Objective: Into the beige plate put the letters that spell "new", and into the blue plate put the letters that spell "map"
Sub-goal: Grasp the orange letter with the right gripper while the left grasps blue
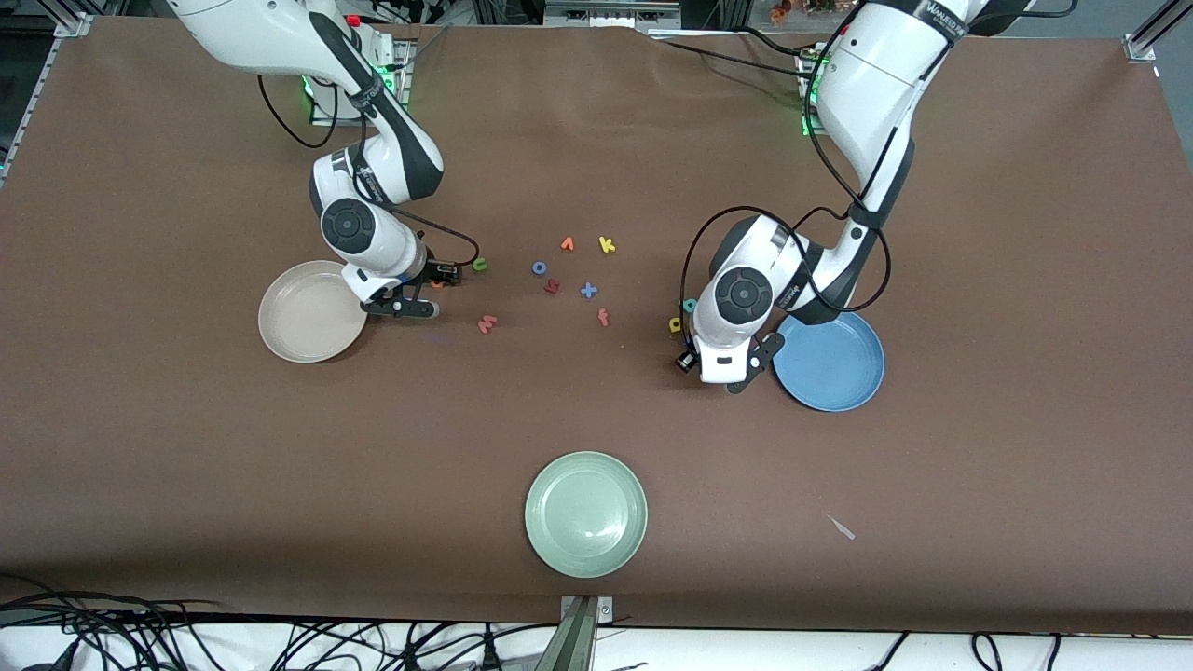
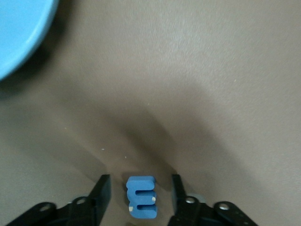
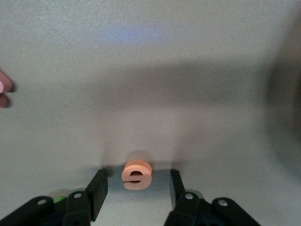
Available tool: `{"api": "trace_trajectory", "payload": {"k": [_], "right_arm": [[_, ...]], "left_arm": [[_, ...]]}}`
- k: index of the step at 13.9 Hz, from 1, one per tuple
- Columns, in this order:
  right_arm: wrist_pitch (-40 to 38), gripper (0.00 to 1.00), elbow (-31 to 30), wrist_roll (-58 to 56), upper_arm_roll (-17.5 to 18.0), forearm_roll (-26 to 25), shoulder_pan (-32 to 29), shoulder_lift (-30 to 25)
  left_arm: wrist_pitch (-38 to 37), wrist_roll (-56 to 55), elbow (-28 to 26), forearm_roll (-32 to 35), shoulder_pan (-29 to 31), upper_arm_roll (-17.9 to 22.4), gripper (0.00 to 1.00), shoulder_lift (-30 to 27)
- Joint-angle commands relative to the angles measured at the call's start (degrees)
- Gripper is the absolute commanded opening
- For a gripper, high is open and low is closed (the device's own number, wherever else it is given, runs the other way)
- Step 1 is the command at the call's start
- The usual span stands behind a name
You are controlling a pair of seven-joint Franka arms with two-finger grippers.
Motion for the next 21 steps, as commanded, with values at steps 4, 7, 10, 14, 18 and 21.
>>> {"api": "trace_trajectory", "payload": {"k": [4, 7, 10, 14, 18, 21], "right_arm": [[0.82, 0.42, -0.04, 0.88, 0.13, 0.11, 0.31, 0.80], [0.91, 0.35, 0.05, 0.88, 0.13, 0.20, 0.31, 1.59], [0.48, 0.26, 1.10, 0.79, 0.13, 0.28, 0.31, 1.42], [-21.79, 0.24, 14.08, 0.80, -2.14, -0.50, -0.13, 0.02], [-27.21, 0.24, 17.81, -11.39, -8.29, -1.30, -0.39, 0.19], [-27.21, 0.24, 17.81, -19.93, -12.60, -3.31, -0.48, 0.54]], "left_arm": [[0.76, -0.34, -0.07, 0.65, -0.60, -0.01, 0.15, 0.16], [-0.12, 0.19, 0.45, 0.65, -0.25, 0.08, 0.09, -0.54], [-4.67, 4.64, 1.42, 0.91, 1.50, 0.52, 0.09, -4.13], [-13.02, 21.94, 1.51, 1.00, 8.70, 0.52, 0.10, -8.79], [-15.15, 34.09, -0.15, 10.05, 13.72, 0.26, 0.10, -8.63], [-12.97, 39.38, -3.05, 10.14, 16.36, 0.17, 0.11, -8.45]]}}
